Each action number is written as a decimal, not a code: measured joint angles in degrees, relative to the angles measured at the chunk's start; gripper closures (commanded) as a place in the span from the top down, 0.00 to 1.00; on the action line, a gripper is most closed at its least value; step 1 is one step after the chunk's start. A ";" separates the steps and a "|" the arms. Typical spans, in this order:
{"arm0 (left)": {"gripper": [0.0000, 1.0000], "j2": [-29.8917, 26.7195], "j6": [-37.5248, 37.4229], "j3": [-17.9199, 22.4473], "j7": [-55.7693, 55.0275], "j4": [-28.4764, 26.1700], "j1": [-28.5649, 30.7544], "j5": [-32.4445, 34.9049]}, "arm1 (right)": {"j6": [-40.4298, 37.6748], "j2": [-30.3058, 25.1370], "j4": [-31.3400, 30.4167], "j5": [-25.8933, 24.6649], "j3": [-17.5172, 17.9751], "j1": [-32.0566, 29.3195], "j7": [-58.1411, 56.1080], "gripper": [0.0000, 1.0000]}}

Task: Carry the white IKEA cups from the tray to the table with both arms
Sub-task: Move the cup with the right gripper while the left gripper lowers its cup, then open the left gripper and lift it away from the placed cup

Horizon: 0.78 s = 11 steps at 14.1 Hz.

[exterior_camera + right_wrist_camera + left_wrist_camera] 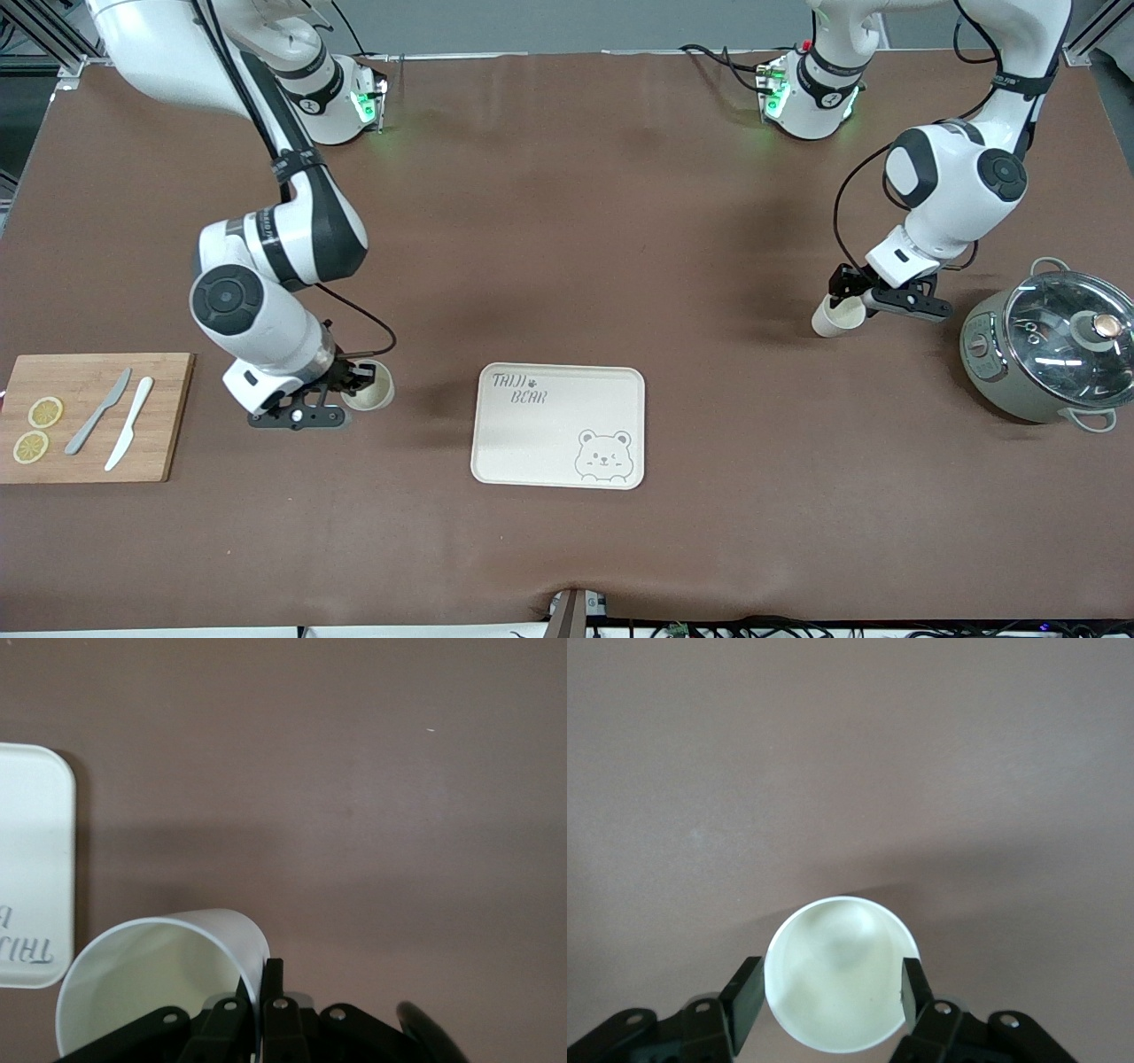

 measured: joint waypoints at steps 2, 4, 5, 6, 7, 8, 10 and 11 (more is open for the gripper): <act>0.71 -0.79 -3.21 0.00 0.28 1.36 0.08 0.00 | 2.76 -1.84 -4.13 0.00 0.01 -1.65 -2.74 0.00; 0.71 -1.01 -4.38 0.04 1.75 2.42 0.17 0.00 | 5.08 -2.93 -7.49 0.00 0.01 -3.44 -5.13 0.00; 0.71 -1.09 -4.63 0.06 2.14 3.03 0.37 0.00 | 6.92 -3.32 -9.16 0.00 0.02 -4.23 -6.13 0.00; 0.73 -1.22 -5.99 0.09 2.30 4.04 0.68 0.00 | 9.20 -3.69 -11.01 0.00 0.01 -4.93 -7.01 0.00; 0.73 -1.40 -8.41 0.15 2.39 5.58 0.94 0.00 | 11.58 -3.96 -12.93 0.00 0.03 -5.60 -7.88 0.00; 0.73 -1.65 -11.51 0.24 2.42 7.63 1.18 0.00 | 13.87 -4.08 -14.74 0.00 0.03 -6.34 -8.81 0.00; 0.73 -2.12 -16.90 0.28 2.61 12.10 2.05 0.82 | 17.35 -4.10 -17.50 0.00 0.02 -8.13 -11.08 0.00; 0.73 -2.23 -18.23 0.28 2.61 14.07 2.68 2.08 | 18.28 -4.10 -18.27 0.00 0.02 -9.20 -12.49 0.00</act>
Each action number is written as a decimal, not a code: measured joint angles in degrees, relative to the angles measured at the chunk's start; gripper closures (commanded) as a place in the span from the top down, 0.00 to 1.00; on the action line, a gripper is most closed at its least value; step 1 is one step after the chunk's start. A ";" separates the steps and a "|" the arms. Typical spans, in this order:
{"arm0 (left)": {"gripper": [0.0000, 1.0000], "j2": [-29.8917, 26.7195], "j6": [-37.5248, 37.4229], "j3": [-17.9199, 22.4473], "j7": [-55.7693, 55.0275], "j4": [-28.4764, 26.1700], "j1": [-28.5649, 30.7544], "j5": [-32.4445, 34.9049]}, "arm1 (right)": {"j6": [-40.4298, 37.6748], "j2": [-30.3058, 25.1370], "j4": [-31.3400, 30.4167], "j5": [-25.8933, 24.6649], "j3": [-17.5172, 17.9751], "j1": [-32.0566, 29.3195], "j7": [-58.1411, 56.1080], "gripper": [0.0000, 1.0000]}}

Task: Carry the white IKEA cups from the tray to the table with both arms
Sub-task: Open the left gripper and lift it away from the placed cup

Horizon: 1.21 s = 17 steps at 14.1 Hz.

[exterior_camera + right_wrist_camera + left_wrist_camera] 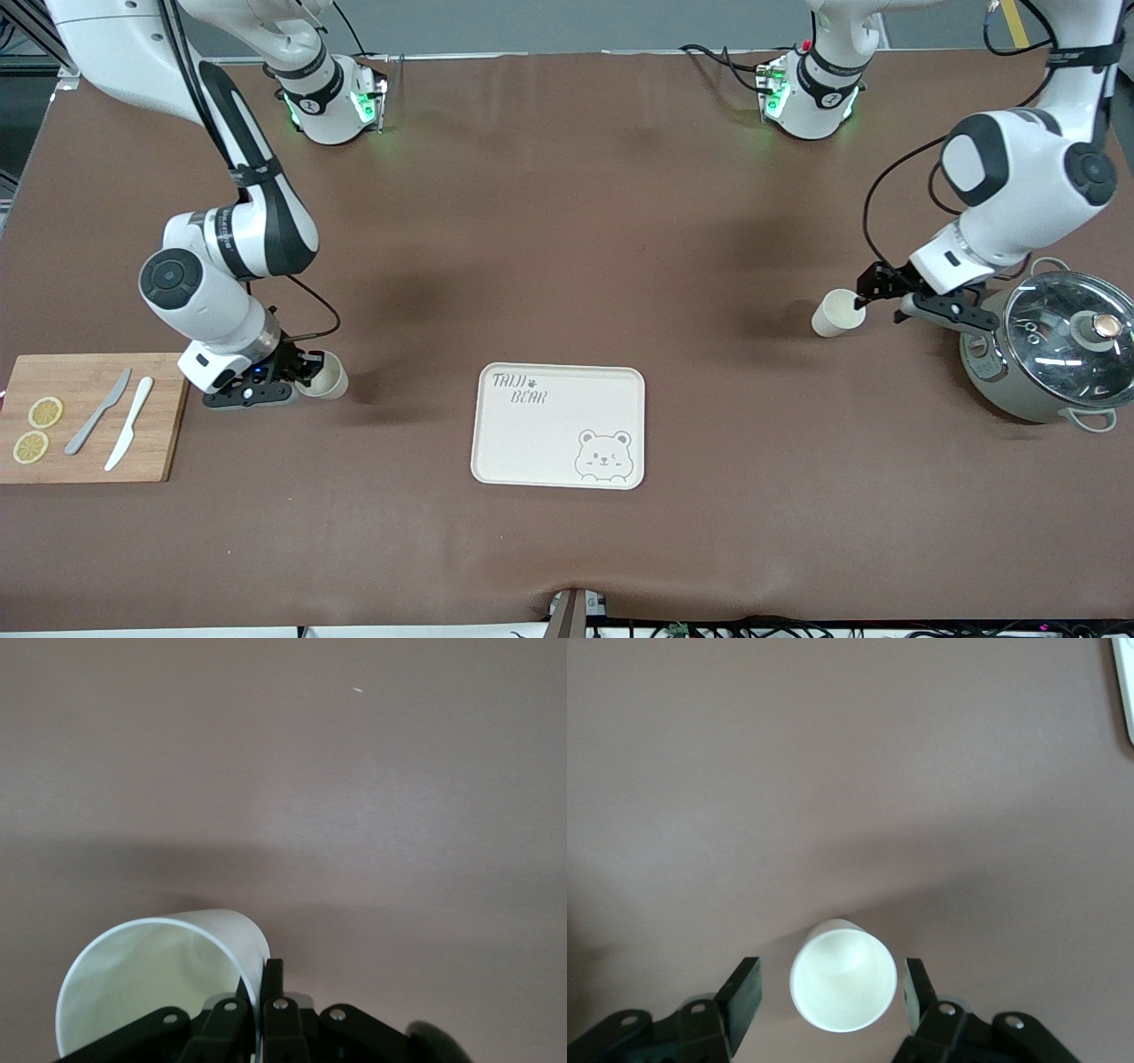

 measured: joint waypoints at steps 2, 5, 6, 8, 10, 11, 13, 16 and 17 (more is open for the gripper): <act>0.73 0.12 -1.59 0.04 -0.03 3.52 1.23 1.15 | 1.19 0.00 -0.78 0.02 0.01 -2.32 -3.07 0.00; 0.73 3.08 -2.22 0.05 -1.83 9.40 1.68 1.25 | 1.87 -0.01 -1.17 0.66 0.02 -4.09 -5.56 0.00; 0.73 4.89 -2.22 0.03 -2.45 11.59 1.63 1.25 | 1.99 -0.01 -1.22 1.03 0.03 -4.14 -5.79 0.00; 0.73 8.93 -2.22 -0.05 -4.06 15.79 1.44 1.40 | 3.23 0.03 -1.48 1.14 0.10 -4.14 -5.81 0.00; 0.73 12.93 -2.22 -0.20 -7.19 19.96 0.82 3.53 | 4.95 0.40 -2.13 1.16 0.10 -4.19 -5.81 0.00; 0.73 14.60 -2.21 -0.29 -9.73 22.12 0.22 5.09 | 5.95 0.83 -2.42 1.17 0.10 -4.24 -5.81 0.00; 0.83 16.76 -2.86 -0.49 -14.63 26.11 -1.41 6.53 | 8.52 2.31 -2.61 1.18 0.09 -4.47 -5.81 0.00; 1.00 17.61 -6.85 -0.53 -19.56 30.16 -4.21 8.04 | 11.72 4.99 -2.65 1.18 0.07 -4.91 -5.82 0.00; 1.00 17.58 -8.47 -0.56 -20.72 31.16 -4.87 8.45 | 12.23 5.51 -2.65 1.18 0.07 -4.99 -5.82 0.00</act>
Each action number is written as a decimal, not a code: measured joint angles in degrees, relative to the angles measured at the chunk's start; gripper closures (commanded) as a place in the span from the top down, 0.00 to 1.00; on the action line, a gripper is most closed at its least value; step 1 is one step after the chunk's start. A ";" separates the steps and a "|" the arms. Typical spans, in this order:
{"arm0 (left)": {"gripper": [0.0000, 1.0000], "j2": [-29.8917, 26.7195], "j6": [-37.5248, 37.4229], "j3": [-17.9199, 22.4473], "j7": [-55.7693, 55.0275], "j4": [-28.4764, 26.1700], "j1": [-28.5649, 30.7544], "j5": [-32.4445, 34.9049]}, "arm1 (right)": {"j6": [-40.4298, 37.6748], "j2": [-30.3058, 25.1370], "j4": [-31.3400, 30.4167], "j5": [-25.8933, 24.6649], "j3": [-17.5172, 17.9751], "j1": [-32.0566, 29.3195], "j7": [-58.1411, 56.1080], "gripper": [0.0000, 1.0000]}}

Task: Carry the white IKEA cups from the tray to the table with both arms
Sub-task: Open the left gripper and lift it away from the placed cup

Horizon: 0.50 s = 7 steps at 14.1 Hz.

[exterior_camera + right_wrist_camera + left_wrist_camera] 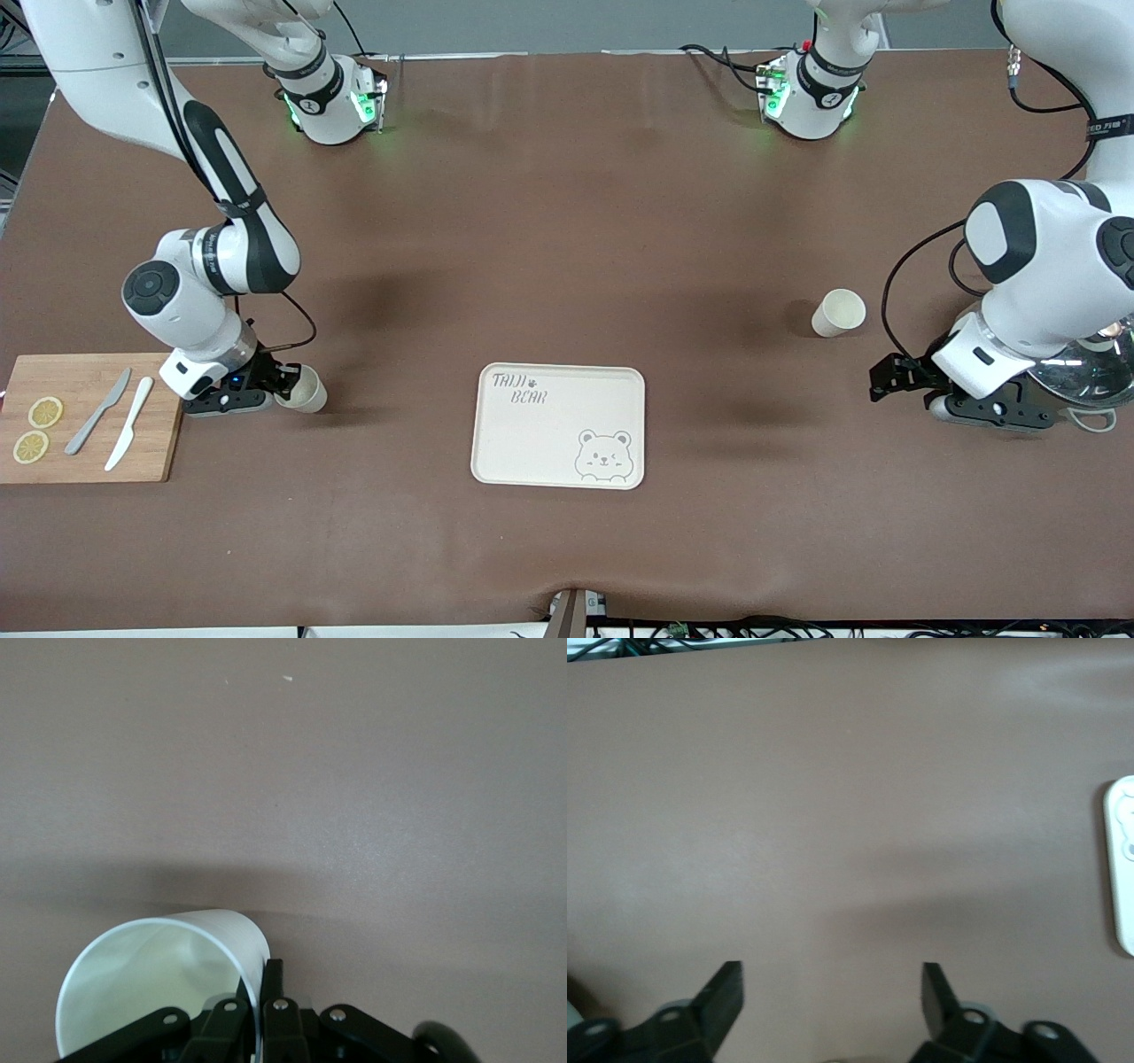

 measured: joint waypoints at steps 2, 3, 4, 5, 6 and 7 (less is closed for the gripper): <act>1.00 -0.34 -2.96 -0.05 -2.83 1.54 -0.87 0.29 | 0.53 0.38 0.01 0.00 0.00 -0.06 0.00 0.00; 1.00 -0.86 -4.47 -0.08 -4.44 2.02 -1.19 0.31 | 0.73 0.41 0.01 0.00 0.01 -0.07 0.00 0.00; 1.00 -1.56 -6.08 -0.12 -5.94 2.47 -1.49 0.33 | 0.85 0.42 0.01 0.00 0.01 -0.07 0.00 0.00; 1.00 -2.40 -8.14 -0.17 -7.04 3.04 -1.70 0.34 | 0.90 0.42 0.01 0.00 0.01 -0.07 0.00 0.00; 1.00 -3.29 -10.49 -0.19 -7.81 3.74 -1.86 0.35 | 0.91 0.42 0.01 0.00 0.01 -0.07 0.00 0.00; 1.00 -4.21 -12.81 -0.19 -8.12 4.58 -2.01 0.36 | 0.92 0.42 0.01 0.00 0.01 -0.07 0.00 0.04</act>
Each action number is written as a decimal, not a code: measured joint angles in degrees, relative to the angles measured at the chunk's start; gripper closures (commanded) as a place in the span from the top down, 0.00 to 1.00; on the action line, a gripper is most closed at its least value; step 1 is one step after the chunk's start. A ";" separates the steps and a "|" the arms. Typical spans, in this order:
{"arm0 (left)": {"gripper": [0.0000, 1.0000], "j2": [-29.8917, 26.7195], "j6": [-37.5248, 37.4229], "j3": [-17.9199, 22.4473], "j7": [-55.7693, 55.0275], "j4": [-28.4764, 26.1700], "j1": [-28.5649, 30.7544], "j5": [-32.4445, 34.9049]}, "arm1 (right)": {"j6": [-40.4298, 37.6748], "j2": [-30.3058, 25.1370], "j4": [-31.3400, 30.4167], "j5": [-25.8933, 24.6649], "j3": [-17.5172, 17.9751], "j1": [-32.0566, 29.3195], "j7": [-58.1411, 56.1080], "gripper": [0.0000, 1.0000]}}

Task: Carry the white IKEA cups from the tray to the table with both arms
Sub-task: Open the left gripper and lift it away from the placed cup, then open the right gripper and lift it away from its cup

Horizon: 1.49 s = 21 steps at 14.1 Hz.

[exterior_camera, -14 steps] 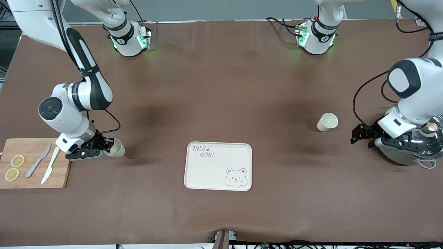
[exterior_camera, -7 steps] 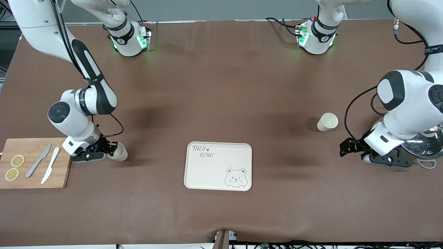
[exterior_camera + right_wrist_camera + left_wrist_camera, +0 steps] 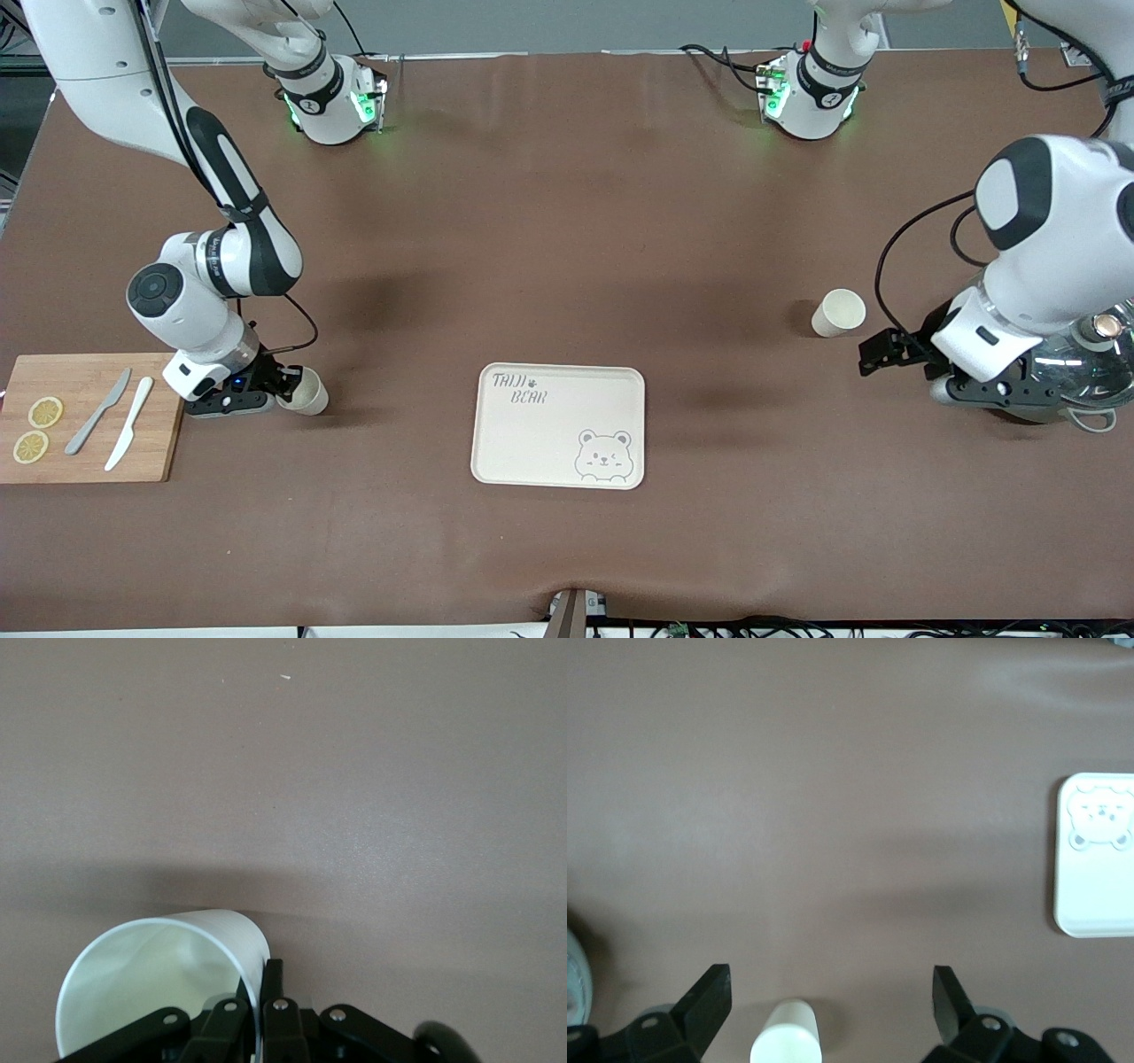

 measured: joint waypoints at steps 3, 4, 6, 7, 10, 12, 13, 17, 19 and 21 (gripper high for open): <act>1.00 -2.89 -5.03 0.00 -0.20 1.88 -0.28 0.00 | 0.01 0.01 0.00 0.00 0.00 0.00 0.00 0.31; 1.00 -3.95 -6.05 0.00 -0.23 2.04 -0.30 0.00 | 0.01 0.04 0.00 0.00 0.00 0.00 -0.01 0.36; 1.00 -5.82 -7.61 0.00 -0.26 2.09 -0.35 0.00 | 0.08 0.07 0.00 0.00 0.00 0.00 -0.03 0.49; 1.00 -6.61 -8.36 0.00 -0.26 2.11 -0.38 0.00 | 0.12 0.07 0.00 0.00 0.00 0.00 -0.03 0.59; 1.00 -8.89 -10.76 -0.01 -0.27 2.22 -0.41 0.00 | 0.17 0.08 0.00 0.00 0.00 -0.01 -0.04 1.00; 1.00 -10.71 -12.66 -0.01 -0.27 2.32 -0.41 0.00 | 0.29 0.08 0.00 0.00 0.00 -0.01 -0.51 1.00; 1.00 -11.66 -13.48 0.00 -0.28 2.34 -0.40 0.00 | 0.37 0.08 0.01 0.00 0.00 -0.08 -1.42 1.00; 1.00 -13.90 -15.04 0.00 -0.38 2.40 -0.38 0.00 | 0.53 0.05 0.19 0.02 -0.02 -2.00 -5.31 1.00; 1.00 -13.94 -15.83 0.00 -0.19 2.81 -0.38 0.66 | 0.20 -0.15 0.35 0.02 0.00 -2.24 -5.65 1.00; 1.00 -13.94 -18.60 0.00 2.33 3.07 -0.38 3.27 | -1.91 -0.87 0.77 0.02 0.14 -2.24 -5.65 1.00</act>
